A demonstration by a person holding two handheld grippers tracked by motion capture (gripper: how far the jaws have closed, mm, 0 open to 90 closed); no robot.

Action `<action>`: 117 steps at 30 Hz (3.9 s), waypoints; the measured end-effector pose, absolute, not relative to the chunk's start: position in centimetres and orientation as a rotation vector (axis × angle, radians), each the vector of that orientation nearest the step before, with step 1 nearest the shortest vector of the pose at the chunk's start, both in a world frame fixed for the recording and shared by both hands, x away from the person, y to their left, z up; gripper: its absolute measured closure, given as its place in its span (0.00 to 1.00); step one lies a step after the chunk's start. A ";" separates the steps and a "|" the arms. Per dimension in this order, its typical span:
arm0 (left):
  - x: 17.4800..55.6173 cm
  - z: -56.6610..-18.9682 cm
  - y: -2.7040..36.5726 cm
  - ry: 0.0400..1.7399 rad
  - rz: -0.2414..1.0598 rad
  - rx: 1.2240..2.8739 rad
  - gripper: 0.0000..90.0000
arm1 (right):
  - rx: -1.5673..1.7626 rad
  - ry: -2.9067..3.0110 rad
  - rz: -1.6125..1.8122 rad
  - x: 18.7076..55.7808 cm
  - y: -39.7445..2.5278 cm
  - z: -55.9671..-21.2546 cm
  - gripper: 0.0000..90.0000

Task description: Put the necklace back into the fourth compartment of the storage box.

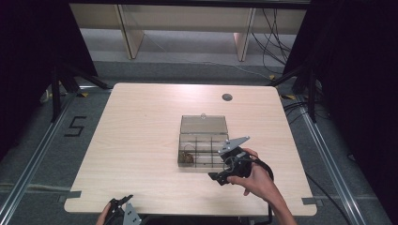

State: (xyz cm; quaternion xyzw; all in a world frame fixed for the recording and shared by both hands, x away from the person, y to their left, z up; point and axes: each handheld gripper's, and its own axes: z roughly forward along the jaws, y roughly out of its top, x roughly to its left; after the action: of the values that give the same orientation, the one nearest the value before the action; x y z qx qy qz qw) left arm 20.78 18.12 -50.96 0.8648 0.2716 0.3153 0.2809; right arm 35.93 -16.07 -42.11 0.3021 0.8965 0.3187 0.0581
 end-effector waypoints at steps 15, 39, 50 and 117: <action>20.8 -51.0 18.1 0.727 0.846 2.318 0.17 | 0.939 2.664 1.000 35.2 -17.6 -42.2 0.19; 20.7 -51.1 18.0 0.739 0.826 2.283 0.17 | 0.940 2.591 1.053 33.8 -19.1 -42.9 0.19; 20.6 -51.1 18.0 0.741 0.822 2.275 0.17 | 0.933 2.575 1.086 33.1 -20.0 -42.9 0.19; 20.7 -51.3 17.9 0.734 0.817 2.279 0.17 | 1.000 2.548 1.116 29.3 -24.7 -47.0 0.19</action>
State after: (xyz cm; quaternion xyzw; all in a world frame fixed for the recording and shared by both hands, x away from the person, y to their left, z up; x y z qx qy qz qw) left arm 20.69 17.92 -51.26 0.8591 0.2767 0.3078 0.3012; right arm 29.34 -24.71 -47.03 0.3369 0.8582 0.3760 0.0927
